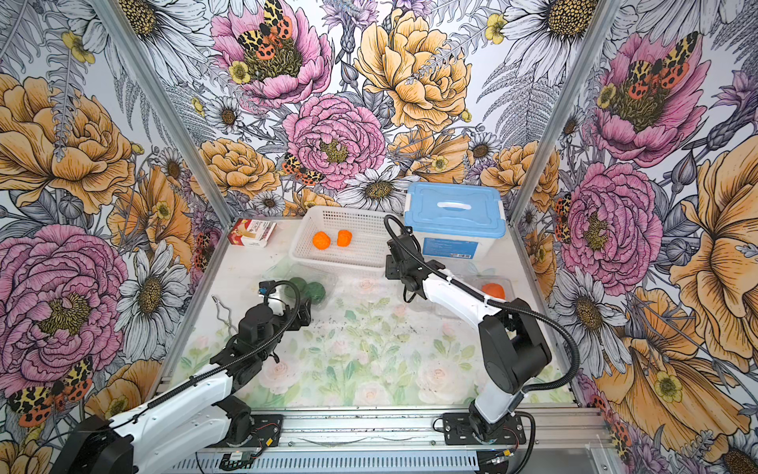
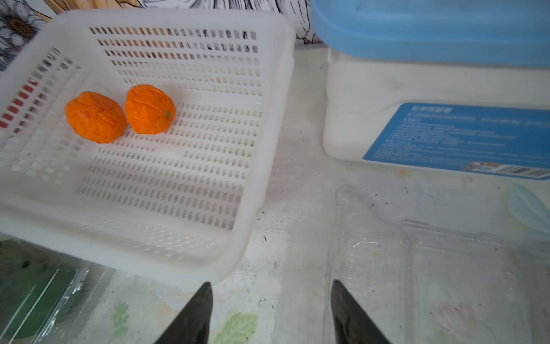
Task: Take oranges out of containers
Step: Move the packing box to the center of the board.
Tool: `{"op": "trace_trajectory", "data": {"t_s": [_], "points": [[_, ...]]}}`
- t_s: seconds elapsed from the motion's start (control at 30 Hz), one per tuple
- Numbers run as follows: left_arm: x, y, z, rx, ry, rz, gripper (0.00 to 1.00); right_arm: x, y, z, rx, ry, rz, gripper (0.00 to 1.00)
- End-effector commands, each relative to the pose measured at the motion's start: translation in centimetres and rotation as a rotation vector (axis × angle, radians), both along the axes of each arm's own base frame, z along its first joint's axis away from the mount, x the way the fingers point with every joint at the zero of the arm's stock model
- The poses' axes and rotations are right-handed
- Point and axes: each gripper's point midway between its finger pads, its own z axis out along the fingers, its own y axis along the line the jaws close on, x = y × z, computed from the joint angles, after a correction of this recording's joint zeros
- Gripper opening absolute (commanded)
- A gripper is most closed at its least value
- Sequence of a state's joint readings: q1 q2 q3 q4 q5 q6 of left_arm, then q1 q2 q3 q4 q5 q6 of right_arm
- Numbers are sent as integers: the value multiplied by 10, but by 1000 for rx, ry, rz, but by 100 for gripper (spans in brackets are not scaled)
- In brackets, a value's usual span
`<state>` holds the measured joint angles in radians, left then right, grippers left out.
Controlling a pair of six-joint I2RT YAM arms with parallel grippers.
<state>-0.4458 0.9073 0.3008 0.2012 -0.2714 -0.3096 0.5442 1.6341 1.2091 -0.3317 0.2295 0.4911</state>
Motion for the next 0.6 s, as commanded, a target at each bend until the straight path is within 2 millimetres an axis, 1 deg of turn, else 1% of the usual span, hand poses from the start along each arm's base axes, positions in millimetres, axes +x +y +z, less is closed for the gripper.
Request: {"op": "trace_trajectory", "data": {"t_s": [0.0, 0.07, 0.17, 0.23, 0.3, 0.37, 0.47, 0.57], "points": [[7, 17, 7, -35, 34, 57, 99, -16, 20, 13, 28, -21, 89, 63], [12, 30, 4, -32, 58, 111, 99, -22, 33, 18, 44, -25, 128, 63], [20, 45, -2, -40, 88, 169, 99, -34, 56, 17, 71, -7, 203, 63], [26, 54, -5, -53, 99, 198, 99, -42, 68, 11, 84, 15, 238, 63], [32, 59, -6, -48, 99, 221, 99, -47, 75, 5, 94, 32, 253, 63], [40, 59, -7, -48, 102, 222, 99, -51, 80, -4, 101, 50, 269, 63], [54, 55, -9, -42, 125, 214, 99, -51, 78, -19, 80, 76, 265, 63], [66, 43, -17, -52, 164, 167, 99, -54, 74, -28, 67, 90, 255, 63]]}}
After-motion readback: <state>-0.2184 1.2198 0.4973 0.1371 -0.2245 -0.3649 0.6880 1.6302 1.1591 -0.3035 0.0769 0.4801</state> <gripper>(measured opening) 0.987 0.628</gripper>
